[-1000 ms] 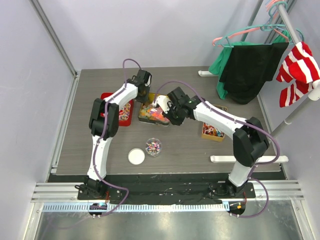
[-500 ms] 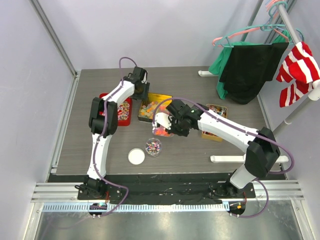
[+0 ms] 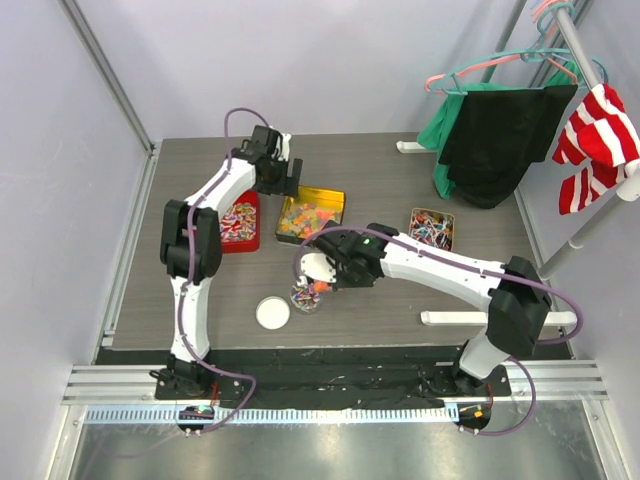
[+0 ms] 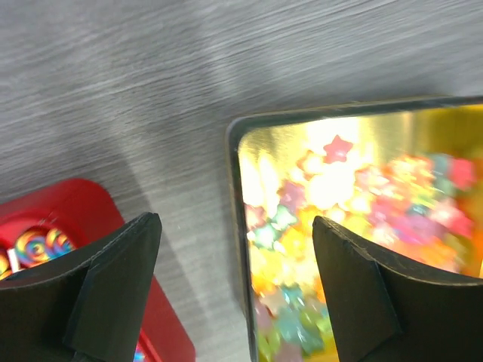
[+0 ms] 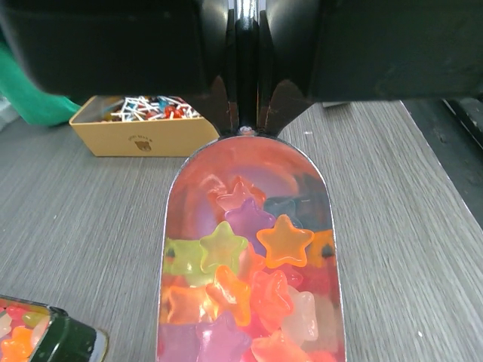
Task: Pack the candies
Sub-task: Place the fake candies in the packing bottle.
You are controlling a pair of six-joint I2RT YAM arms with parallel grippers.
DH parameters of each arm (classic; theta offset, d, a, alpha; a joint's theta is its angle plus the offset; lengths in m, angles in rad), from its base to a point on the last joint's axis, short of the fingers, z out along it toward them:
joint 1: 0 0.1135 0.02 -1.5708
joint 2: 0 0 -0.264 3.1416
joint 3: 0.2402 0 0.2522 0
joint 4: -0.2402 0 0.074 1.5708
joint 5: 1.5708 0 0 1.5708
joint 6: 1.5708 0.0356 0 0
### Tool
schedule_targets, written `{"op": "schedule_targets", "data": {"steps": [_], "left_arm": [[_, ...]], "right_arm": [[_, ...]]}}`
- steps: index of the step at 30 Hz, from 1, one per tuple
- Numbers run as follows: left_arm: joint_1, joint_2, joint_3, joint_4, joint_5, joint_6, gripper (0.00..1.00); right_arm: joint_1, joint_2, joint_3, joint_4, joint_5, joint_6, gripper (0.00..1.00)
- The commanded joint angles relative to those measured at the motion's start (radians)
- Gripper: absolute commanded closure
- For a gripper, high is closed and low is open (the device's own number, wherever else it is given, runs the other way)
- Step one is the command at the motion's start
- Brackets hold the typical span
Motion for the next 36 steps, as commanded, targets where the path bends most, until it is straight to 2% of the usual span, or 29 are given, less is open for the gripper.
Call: {"op": "schedule_targets", "data": {"steps": [1,7,20,36], "left_arm": [[0.012,-0.115,-0.021,0.022,0.085,0.027,0.14],[0.044,-0.175,-0.035,-0.014,0.114,0.045,0.12],[0.137,-0.337,-0.190,-0.018,0.153,0.093,0.12],[0.168,-0.371,-0.246,-0.010,0.189,0.095,0.12]], "right_arm": [[0.035,0.020,0.073,-0.059,0.094,-0.022,0.99],[0.073,0.054,0.074,-0.076,0.185,-0.050,0.99],[0.092,0.065,0.117,-0.152,0.209,-0.124,0.99],[0.148,0.140,0.196,-0.243,0.307,-0.145,0.99]]}}
